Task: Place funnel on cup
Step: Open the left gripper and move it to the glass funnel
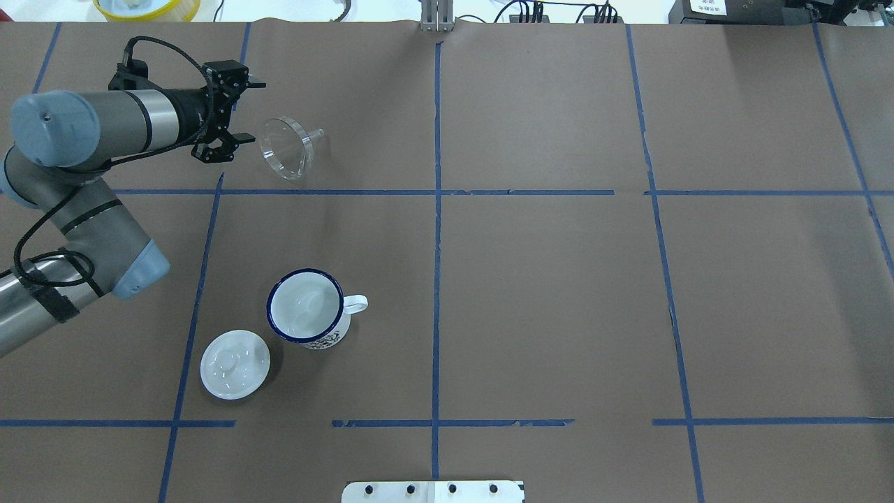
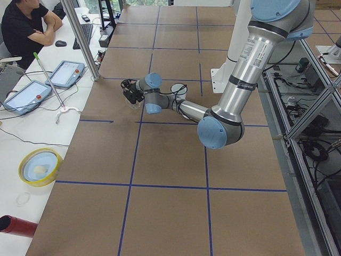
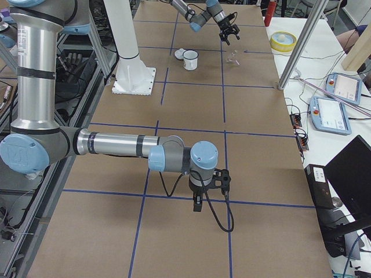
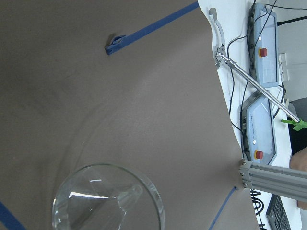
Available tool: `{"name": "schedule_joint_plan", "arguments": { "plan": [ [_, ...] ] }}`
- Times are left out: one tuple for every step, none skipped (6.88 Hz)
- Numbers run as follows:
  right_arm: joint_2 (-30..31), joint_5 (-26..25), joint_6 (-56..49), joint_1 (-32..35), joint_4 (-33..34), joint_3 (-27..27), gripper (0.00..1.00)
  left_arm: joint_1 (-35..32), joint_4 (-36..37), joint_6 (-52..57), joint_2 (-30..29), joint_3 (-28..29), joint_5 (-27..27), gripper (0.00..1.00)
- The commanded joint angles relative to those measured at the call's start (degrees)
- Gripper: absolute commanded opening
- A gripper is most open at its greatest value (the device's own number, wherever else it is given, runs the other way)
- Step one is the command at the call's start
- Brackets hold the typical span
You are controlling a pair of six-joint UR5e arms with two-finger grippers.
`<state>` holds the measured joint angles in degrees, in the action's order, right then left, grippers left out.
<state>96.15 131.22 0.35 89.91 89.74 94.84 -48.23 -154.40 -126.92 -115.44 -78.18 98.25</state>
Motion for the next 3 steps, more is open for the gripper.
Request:
{"name": "schedule_joint_plan", "arguments": {
  "plan": [
    [0.00,0.00,0.00,0.00,0.00,0.08,1.00,1.81,-0.46,-0.17,-1.63,2.59,-1.75,0.92],
    [0.00,0.00,0.00,0.00,0.00,0.08,1.00,2.61,-1.16,-2.70,-2.07,3.73,-3.31,0.86],
    [0.00,0.00,0.00,0.00,0.00,0.08,1.00,3.14,-2.64,-4.03,-2.42,4.87,-4.64,0.81]
  ]
}}
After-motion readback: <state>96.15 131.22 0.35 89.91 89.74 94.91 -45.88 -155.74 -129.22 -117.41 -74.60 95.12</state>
